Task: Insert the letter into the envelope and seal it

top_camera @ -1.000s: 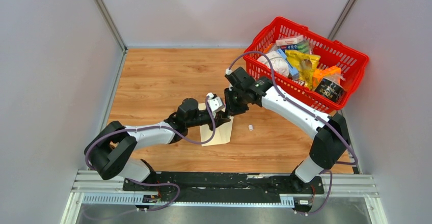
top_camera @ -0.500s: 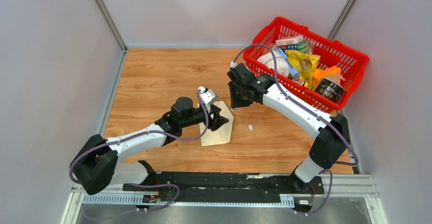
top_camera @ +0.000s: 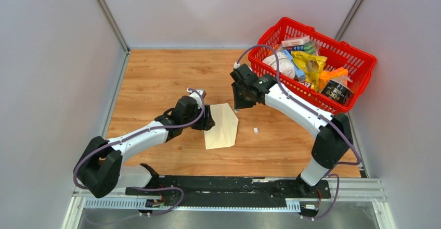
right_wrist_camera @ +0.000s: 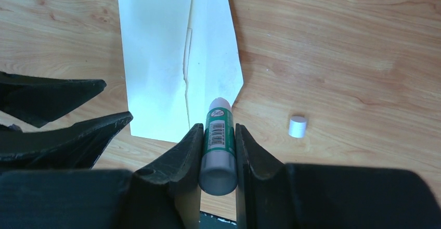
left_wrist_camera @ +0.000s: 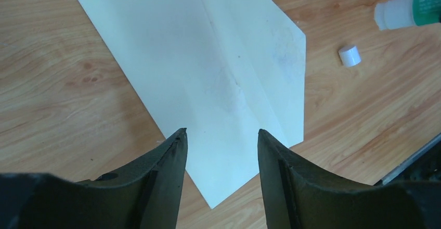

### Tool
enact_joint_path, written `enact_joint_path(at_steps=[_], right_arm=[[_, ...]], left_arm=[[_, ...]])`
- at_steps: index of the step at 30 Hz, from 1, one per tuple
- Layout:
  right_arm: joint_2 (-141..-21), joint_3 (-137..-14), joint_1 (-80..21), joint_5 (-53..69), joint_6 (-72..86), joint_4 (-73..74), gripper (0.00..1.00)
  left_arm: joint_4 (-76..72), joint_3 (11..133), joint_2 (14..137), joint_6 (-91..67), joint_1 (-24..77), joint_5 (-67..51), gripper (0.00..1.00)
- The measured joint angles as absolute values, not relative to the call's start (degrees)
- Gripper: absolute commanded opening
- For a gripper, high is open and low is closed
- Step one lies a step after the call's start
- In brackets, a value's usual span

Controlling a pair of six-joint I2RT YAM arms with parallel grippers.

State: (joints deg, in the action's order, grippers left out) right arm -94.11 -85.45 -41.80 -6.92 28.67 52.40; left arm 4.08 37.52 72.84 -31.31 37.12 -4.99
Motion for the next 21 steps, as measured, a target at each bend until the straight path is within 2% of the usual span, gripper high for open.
enact_joint_path(at_steps=[9,15,21], right_arm=[[-104.16,-88.84,-42.41,-1.76,28.64,51.09,0.0],[-106.5,-89.12,-43.94,0.97,28.82,50.19,0.0],[-107.96,-89.95,-45.56,1.61,29.12,49.56,0.0]], left_arm=[[-0.4,29.36,68.38,-26.81,37.21,-6.48,0.57],[-12.6,22.44,68.07,-30.83,37.36,-13.52,0.42],[-15.97,21.32,71.72,-35.16,37.47,-14.61,0.29]])
